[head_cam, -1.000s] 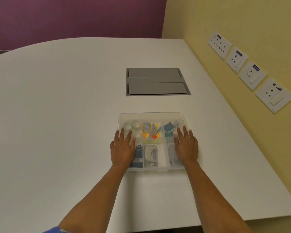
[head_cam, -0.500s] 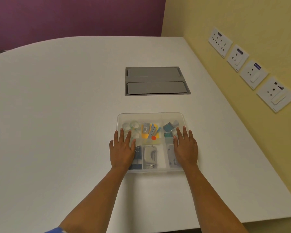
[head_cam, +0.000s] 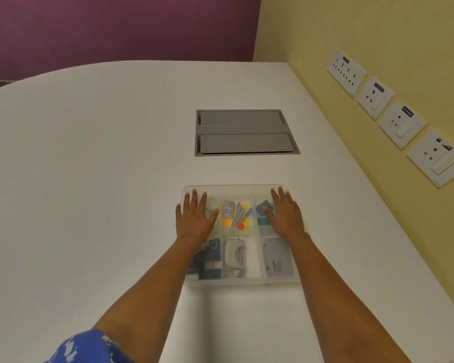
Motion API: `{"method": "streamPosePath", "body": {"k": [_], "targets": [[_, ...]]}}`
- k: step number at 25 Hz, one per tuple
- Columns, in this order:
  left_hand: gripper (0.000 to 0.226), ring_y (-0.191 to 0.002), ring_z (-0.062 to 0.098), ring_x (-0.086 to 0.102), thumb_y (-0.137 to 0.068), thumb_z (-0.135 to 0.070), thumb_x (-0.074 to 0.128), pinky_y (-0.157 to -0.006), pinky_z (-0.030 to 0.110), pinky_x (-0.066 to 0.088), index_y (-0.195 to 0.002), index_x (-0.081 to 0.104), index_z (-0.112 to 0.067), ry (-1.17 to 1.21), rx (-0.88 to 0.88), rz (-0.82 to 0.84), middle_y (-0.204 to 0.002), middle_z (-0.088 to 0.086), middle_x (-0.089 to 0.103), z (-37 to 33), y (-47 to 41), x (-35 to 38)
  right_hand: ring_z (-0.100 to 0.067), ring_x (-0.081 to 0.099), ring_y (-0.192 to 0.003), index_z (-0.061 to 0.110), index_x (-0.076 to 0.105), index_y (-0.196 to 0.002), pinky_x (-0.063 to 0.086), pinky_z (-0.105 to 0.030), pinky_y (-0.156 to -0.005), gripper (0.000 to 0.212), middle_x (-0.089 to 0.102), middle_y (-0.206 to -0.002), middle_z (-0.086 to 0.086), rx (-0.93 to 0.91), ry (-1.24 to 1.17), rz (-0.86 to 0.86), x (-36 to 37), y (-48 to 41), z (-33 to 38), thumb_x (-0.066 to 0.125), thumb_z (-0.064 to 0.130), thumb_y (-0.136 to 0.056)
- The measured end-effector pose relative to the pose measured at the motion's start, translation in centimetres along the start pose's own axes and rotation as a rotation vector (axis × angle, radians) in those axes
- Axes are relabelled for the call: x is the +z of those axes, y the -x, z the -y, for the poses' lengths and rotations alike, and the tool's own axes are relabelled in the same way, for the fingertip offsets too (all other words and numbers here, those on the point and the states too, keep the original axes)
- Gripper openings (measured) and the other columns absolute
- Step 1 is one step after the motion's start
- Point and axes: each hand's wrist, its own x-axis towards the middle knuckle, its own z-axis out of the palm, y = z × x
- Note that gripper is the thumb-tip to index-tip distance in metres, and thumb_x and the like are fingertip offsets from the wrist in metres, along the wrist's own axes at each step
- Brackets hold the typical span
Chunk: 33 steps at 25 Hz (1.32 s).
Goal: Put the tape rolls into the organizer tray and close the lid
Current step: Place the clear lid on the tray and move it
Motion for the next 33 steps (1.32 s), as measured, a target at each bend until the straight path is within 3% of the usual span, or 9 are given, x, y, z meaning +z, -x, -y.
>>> {"method": "streamPosePath", "body": {"k": [5, 14, 18, 20, 25, 30, 32, 33], "targets": [[0.084, -0.147, 0.026, -0.015, -0.086, -0.071, 0.028, -0.119, 0.05, -0.002, -0.149, -0.009, -0.031, -0.061, 0.022, 0.086, -0.16, 0.004, -0.017, 0.0, -2.7, -0.5, -0.026, -0.002, -0.151, 0.024, 0.001, -0.153, 0.008, -0.041, -0.122, 0.064, -0.004, -0.163, -0.004, -0.068, 0.096, 0.081, -0.1, -1.9, -0.8, 0.03, 0.047, -0.1], [0.083, -0.147, 0.026, -0.014, -0.083, -0.074, 0.025, -0.119, 0.05, -0.004, -0.149, -0.007, -0.034, -0.056, 0.009, 0.001, -0.16, 0.002, -0.015, 0.0, -2.6, 0.7, -0.023, 0.002, -0.151, 0.032, 0.01, -0.151, 0.007, -0.041, -0.123, 0.054, 0.005, -0.163, -0.001, -0.023, 0.108, -0.084, 2.1, -1.7, -0.5, 0.024, 0.046, -0.101], [0.092, -0.147, 0.026, -0.014, -0.071, -0.084, 0.001, -0.119, 0.05, -0.004, -0.149, -0.009, -0.035, -0.074, 0.004, -0.003, -0.16, 0.002, -0.016, 0.0, -2.4, 0.8, -0.024, 0.01, -0.15, 0.031, 0.021, -0.15, 0.013, -0.042, -0.122, 0.052, 0.015, -0.162, -0.002, -0.011, 0.088, -0.119, 2.1, -1.7, -0.3, 0.03, 0.043, -0.1], [0.093, -0.147, 0.025, -0.014, -0.071, -0.085, 0.0, -0.119, 0.051, -0.004, -0.149, -0.008, -0.035, -0.064, 0.0, -0.004, -0.16, 0.002, -0.015, 0.1, -2.5, 0.7, -0.025, 0.011, -0.15, 0.031, 0.022, -0.15, 0.013, -0.043, -0.122, 0.052, 0.016, -0.161, -0.002, -0.009, 0.076, -0.116, 2.0, -1.8, -0.2, 0.031, 0.043, -0.1], [0.121, -0.147, 0.026, -0.016, -0.042, -0.087, -0.033, -0.117, 0.049, -0.01, -0.148, -0.011, -0.034, -0.058, 0.016, -0.014, -0.16, 0.002, -0.017, -0.3, -2.2, 0.3, -0.024, 0.004, -0.151, 0.032, 0.014, -0.151, 0.007, -0.042, -0.122, 0.052, 0.008, -0.163, -0.002, -0.01, 0.107, -0.103, 2.3, -1.6, -0.2, 0.026, 0.042, -0.102], [0.124, -0.147, 0.026, -0.016, -0.038, -0.08, -0.043, -0.117, 0.047, -0.013, -0.148, -0.012, -0.031, -0.089, 0.031, -0.023, -0.159, 0.004, -0.018, -0.3, -2.0, -0.1, -0.024, 0.0, -0.151, 0.03, 0.008, -0.152, 0.004, -0.041, -0.123, 0.053, 0.003, -0.163, -0.002, -0.012, 0.122, -0.101, 2.0, -1.4, 0.0, 0.022, 0.042, -0.102], [0.123, -0.147, 0.026, -0.016, -0.041, -0.077, -0.044, -0.115, 0.045, -0.015, -0.149, -0.012, -0.029, -0.11, 0.053, -0.008, -0.159, 0.003, -0.018, -0.3, -1.8, -0.5, -0.026, -0.002, -0.151, 0.029, 0.003, -0.152, 0.004, -0.042, -0.123, 0.056, 0.0, -0.163, -0.003, -0.006, 0.156, -0.102, 1.5, -1.2, 0.4, 0.012, 0.048, -0.1], [0.115, -0.147, 0.025, -0.016, -0.05, -0.076, -0.042, -0.115, 0.045, -0.016, -0.149, -0.012, -0.027, -0.127, 0.064, -0.008, -0.159, 0.003, -0.018, -0.4, -1.8, -0.9, -0.026, -0.004, -0.151, 0.028, -0.001, -0.152, 0.003, -0.041, -0.123, 0.064, -0.003, -0.163, -0.004, -0.015, 0.169, -0.117, 1.1, -1.1, 0.9, -0.004, 0.055, -0.094]]}}
